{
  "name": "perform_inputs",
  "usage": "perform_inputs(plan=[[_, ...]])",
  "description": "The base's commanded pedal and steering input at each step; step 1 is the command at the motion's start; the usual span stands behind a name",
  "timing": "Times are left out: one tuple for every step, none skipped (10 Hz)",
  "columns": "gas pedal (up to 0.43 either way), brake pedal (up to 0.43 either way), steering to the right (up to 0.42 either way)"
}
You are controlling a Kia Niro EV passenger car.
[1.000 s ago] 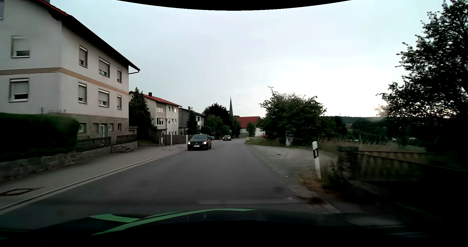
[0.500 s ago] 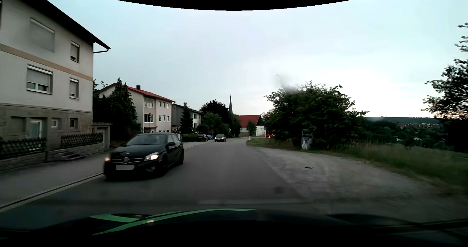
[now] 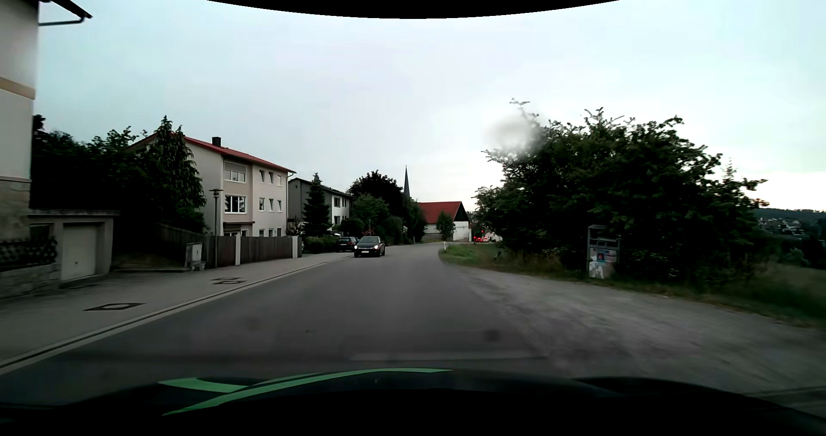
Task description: Follow the waypoints while adhering to traffic rules and regulations
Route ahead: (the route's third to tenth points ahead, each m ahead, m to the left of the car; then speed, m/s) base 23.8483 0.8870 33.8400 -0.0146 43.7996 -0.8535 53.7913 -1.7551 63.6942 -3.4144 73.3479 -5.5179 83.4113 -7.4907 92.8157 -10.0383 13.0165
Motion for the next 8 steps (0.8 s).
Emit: perform_inputs(plan=[[0.047, 0.000, 0.001], [0.039, 0.000, 0.001], [0.039, 0.000, 0.001], [0.039, 0.000, 0.001], [0.039, 0.000, 0.002], [0.039, 0.000, 0.001], [0.039, 0.000, 0.001], [0.039, 0.000, 0.003]])
